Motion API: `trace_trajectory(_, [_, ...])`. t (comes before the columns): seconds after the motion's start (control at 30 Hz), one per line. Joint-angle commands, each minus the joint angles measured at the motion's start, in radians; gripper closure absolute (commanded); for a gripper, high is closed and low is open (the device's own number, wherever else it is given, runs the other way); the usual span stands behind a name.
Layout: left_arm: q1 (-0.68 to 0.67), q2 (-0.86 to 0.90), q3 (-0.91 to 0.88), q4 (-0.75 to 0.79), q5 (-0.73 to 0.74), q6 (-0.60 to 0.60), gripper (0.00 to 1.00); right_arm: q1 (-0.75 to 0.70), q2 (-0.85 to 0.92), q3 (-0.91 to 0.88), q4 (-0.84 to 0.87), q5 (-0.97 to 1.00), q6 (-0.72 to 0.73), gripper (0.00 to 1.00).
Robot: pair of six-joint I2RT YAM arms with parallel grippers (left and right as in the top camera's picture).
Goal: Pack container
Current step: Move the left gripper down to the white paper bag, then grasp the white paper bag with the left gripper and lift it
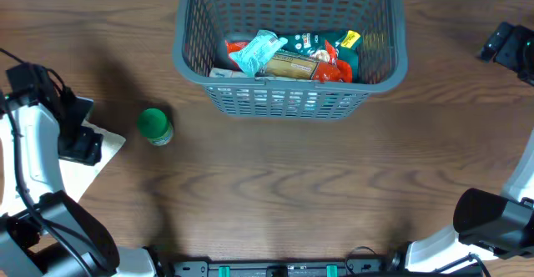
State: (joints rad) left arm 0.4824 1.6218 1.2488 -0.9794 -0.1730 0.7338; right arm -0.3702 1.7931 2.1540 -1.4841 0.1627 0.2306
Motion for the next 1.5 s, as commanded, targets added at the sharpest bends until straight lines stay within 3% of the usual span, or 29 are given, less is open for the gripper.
trace_trajectory(0.0, [0.045,0.02,0.0,0.025,-0.053,0.093,0.06,-0.006,0.0,0.0,-0.001,0.013,0.008,0.01])
trace_trajectory(0.07, [0.078,0.028,0.0,0.049,-0.048,0.092,0.01,-0.006,0.0,0.0,-0.001,0.013,0.008,0.01])
trace_trajectory(0.4, [0.194,0.107,0.0,0.113,0.069,0.17,0.01,-0.006,0.0,0.0,-0.001,0.013,0.008,0.01])
trace_trajectory(0.97, [0.178,0.243,0.0,0.206,0.118,0.452,0.05,-0.006,0.0,0.0,-0.001,0.013,0.008,0.01])
trace_trajectory(1.47, [0.076,0.243,0.001,0.238,0.075,0.452,0.05,-0.006,0.0,0.0,-0.001,0.013,0.008,0.01])
